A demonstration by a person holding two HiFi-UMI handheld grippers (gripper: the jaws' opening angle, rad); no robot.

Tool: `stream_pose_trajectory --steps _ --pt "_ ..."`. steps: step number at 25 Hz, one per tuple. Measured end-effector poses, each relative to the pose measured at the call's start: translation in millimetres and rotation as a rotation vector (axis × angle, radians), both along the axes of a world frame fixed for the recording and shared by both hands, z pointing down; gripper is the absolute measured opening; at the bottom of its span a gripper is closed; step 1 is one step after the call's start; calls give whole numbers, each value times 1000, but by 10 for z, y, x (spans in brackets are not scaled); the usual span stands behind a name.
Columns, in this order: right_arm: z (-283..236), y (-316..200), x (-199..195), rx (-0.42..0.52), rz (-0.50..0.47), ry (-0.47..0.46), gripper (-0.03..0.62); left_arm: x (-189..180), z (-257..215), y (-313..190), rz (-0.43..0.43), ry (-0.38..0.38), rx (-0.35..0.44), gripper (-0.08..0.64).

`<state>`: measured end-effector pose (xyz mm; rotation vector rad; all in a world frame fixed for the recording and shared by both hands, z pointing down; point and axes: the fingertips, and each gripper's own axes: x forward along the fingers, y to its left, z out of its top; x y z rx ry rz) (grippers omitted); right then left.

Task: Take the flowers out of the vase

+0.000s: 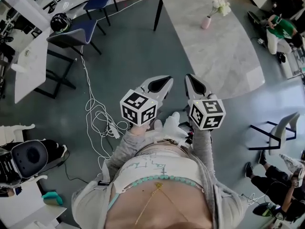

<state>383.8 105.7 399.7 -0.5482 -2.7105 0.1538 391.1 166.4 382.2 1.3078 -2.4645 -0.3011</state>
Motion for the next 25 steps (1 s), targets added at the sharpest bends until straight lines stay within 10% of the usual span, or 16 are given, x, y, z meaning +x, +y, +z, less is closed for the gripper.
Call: stream_pose_trajectory --steps 25 --pt "-65 -392 -1396 -1 -69 13 26 -1293 -42 -476 -13 21 -19 0"
